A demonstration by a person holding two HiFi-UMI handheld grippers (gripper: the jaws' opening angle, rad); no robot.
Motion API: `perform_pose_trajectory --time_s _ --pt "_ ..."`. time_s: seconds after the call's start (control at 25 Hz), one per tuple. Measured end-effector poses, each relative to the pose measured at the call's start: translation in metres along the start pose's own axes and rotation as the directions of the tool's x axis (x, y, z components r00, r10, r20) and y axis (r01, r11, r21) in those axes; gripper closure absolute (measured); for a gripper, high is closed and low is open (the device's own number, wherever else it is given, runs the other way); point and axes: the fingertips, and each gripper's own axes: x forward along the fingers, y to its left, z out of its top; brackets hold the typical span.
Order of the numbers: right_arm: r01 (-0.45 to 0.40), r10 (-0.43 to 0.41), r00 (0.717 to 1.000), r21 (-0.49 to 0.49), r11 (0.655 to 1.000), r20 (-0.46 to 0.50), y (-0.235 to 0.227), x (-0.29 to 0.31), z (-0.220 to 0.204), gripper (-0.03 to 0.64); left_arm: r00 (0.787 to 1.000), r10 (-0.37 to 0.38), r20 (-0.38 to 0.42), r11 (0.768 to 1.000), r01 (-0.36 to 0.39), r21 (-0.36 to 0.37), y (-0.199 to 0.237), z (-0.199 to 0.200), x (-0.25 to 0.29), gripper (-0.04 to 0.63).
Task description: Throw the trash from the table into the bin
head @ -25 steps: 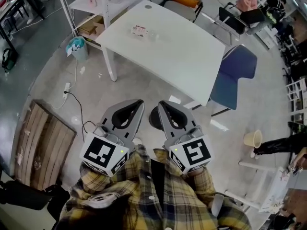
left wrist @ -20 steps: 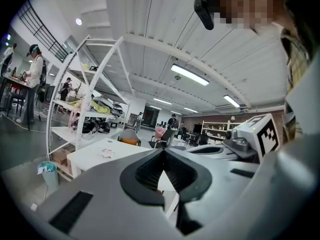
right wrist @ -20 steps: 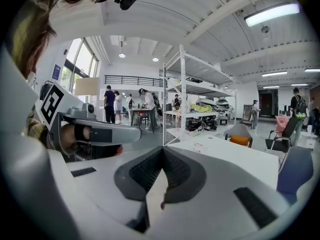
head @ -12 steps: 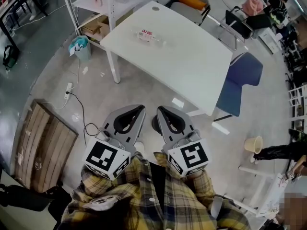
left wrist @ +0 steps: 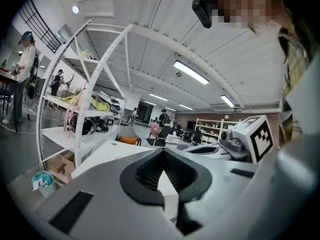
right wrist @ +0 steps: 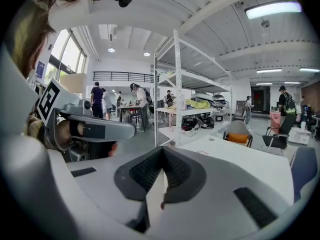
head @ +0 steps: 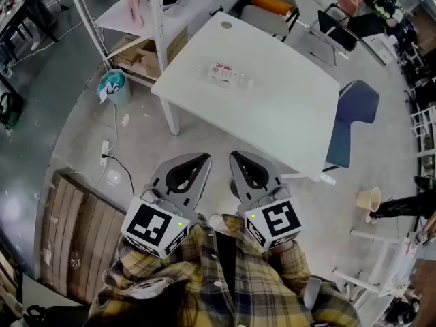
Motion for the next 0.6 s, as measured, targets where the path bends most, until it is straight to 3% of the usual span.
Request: perform_pose_trajectory --time_s 0.28,0.6 --pt "0.089 -0.088 0.996 0.057 0.994 -0.029 -0.007 0.058 0.012 0.618 0.997 -0.061 -0.04 0.998 0.061 0.0 0.063 0.007 0.005 0.589" --pt "0.159 -0.155 0.987 0.095 0.983 -0.054 -0.021 0.091 0.01 0.618 0.991 -0.111 -0.078 0.993 0.108 -0.045 0.101 0.001 0.026 0.589"
